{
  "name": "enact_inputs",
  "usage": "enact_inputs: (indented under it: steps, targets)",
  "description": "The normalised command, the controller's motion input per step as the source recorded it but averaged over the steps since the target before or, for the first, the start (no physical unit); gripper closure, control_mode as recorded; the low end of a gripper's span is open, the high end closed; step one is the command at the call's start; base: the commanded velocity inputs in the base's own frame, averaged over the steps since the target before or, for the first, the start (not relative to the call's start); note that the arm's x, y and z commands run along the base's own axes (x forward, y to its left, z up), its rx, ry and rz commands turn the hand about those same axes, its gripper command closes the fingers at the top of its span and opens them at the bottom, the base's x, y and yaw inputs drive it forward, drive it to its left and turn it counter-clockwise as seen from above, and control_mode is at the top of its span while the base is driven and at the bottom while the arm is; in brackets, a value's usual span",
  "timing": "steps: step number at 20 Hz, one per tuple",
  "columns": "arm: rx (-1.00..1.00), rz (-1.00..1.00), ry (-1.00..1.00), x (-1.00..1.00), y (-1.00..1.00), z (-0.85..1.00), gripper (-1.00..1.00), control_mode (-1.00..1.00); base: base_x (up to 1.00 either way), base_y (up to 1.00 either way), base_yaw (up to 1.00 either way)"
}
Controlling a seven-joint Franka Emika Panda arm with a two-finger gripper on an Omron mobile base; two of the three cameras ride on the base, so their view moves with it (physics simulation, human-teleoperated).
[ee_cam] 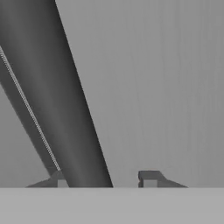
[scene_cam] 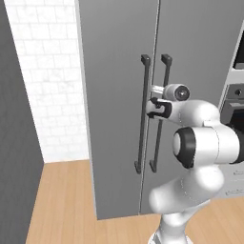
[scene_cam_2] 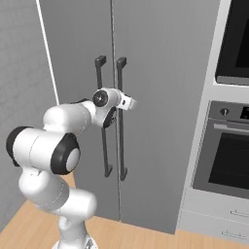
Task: Grab a lemon wedge from the fridge and one ice cube from the ice bowl, and put them in the glass of lemonade.
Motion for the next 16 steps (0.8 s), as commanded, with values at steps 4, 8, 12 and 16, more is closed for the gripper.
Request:
enact_inputs:
  steps: [4, 8, 12, 16]
  targets:
    - [0.0, 0.0, 0.02, -0.84, -0.06, 0.22, 1.0, -1.0, 0.0, 0.0, 0.0]
    - [0.02, 0.0, 0.05, -1.0, -0.28, 0.35, 1.0, -1.0, 0.0, 0.0, 0.0]
    - [0.04, 0.0, 0.06, -1.0, -0.58, 0.26, 1.0, -1.0, 0.0, 0.0, 0.0]
    - [0.08, -0.06, 0.08, -1.0, -0.84, 0.19, 1.0, -1.0, 0.0, 0.0, 0.0]
